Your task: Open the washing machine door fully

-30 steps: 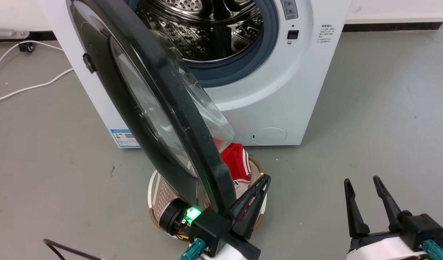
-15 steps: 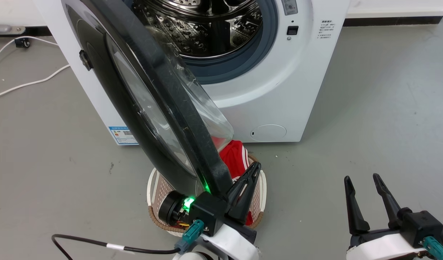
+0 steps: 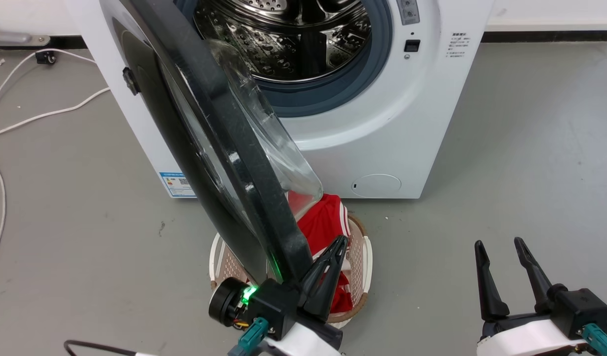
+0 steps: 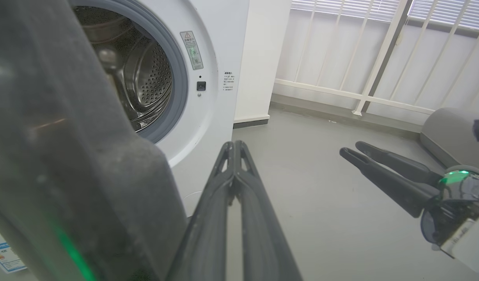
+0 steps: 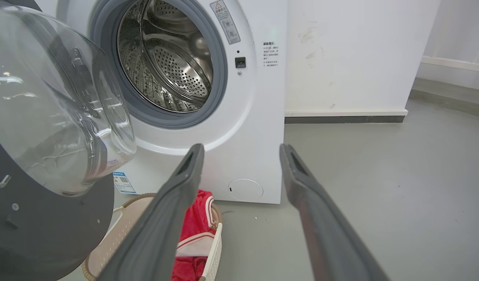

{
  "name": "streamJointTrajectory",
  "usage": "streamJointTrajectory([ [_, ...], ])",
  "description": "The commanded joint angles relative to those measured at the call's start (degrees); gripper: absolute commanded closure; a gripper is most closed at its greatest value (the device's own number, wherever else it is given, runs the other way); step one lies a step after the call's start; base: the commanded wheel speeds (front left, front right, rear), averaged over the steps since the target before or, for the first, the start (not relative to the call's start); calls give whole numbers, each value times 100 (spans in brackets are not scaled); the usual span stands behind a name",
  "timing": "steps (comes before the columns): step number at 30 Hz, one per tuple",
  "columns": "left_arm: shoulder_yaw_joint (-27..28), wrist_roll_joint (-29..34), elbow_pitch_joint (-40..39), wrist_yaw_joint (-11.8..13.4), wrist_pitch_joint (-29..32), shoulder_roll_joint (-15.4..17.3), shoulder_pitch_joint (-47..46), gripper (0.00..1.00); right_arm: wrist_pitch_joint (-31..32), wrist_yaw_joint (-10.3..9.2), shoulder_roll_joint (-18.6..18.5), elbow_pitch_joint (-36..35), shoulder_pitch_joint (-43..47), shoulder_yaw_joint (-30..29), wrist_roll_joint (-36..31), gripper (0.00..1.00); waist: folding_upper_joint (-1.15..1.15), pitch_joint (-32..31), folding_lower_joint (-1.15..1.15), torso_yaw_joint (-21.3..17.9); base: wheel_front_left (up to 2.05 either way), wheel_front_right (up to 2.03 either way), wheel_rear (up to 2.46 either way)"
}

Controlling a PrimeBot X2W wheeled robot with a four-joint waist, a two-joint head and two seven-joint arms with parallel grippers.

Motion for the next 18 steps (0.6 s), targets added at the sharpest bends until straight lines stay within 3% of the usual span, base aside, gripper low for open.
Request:
streamJointTrajectory([
  [1,145,-13,10,100,0,118,92,100,-18,-6,21,8,-63,4,-35,0,0,-20,0,40,0,0,0],
  [8,137,-25,-322,247,-46,228,448,100,35,-6,21,-69,44,-26,-68,0,0,-76,0,326,0,0,0],
  [18,108,-60,-717,393,36,322,756,100,137,-6,20,-201,116,-84,-91,0,0,-80,0,1058,0,0,0],
])
